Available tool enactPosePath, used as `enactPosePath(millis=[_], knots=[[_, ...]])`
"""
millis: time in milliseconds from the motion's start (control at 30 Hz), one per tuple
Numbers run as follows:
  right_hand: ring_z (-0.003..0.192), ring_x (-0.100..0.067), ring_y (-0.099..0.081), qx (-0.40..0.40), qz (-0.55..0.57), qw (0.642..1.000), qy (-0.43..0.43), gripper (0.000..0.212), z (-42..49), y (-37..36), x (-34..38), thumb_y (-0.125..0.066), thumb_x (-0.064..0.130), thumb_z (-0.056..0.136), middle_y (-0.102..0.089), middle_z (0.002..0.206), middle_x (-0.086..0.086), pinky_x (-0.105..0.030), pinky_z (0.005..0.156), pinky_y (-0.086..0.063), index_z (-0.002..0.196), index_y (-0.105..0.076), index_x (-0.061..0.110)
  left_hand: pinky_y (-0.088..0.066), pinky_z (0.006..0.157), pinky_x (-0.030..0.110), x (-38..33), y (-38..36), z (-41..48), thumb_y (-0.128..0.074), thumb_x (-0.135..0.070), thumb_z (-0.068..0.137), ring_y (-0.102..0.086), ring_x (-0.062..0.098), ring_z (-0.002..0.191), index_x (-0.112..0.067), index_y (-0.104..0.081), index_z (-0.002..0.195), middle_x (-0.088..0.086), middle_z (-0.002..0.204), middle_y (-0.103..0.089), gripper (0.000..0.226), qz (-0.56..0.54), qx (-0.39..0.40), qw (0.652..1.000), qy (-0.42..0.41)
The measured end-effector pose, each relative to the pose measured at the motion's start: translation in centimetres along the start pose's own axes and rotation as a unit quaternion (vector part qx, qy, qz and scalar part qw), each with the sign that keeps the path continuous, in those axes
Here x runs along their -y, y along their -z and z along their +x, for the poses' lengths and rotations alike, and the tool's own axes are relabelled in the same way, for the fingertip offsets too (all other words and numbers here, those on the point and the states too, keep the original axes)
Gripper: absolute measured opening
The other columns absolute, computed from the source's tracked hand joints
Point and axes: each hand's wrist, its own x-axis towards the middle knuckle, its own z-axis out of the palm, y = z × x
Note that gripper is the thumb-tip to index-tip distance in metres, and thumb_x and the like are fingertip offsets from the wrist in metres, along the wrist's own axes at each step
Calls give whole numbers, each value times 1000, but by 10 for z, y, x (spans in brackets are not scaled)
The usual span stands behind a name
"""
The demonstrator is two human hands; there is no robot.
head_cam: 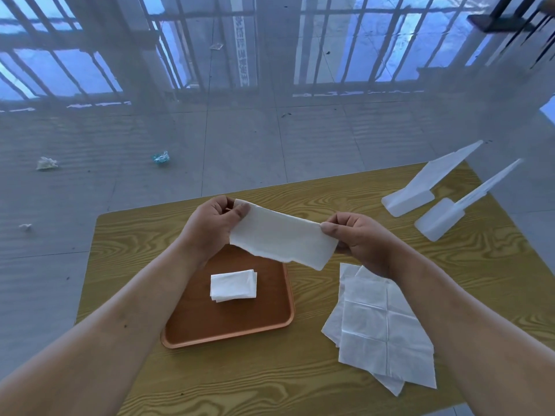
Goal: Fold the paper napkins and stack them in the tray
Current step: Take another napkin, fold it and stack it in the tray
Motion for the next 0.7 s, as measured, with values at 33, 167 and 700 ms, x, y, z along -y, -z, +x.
enactPosePath(millis=[33,167,700], knots=[[87,-17,-73,24,54,998,-14,15,-2,-1,-1,-70,23,98,-76,87,-1,-32,82,-62,92,-68,9,-51,99,64,-3,-2,0,-71,-50,86,-65,37,95,-10,-76,102,30,111,-72,44,-13,-6,1000,7],[91,-23,-74,88,121,988,-33,22,-6,-6,-7,-79,22,89,-74,96,-8,-38,81,-64,100,-65,9,-56,95,58,-7,-10,4,-75,-42,96,-66,26,88,-11,-77,102,25,109,-75,32,-12,-28,999,23],[89,-22,-77,22,173,983,-61,11,12,-49,-20,-69,6,97,-80,98,-9,-36,75,-65,103,-77,10,-40,111,45,16,-2,2,-47,-108,54,-54,23,131,-25,-49,148,1,147,-58,125,113,-12,988,105]])
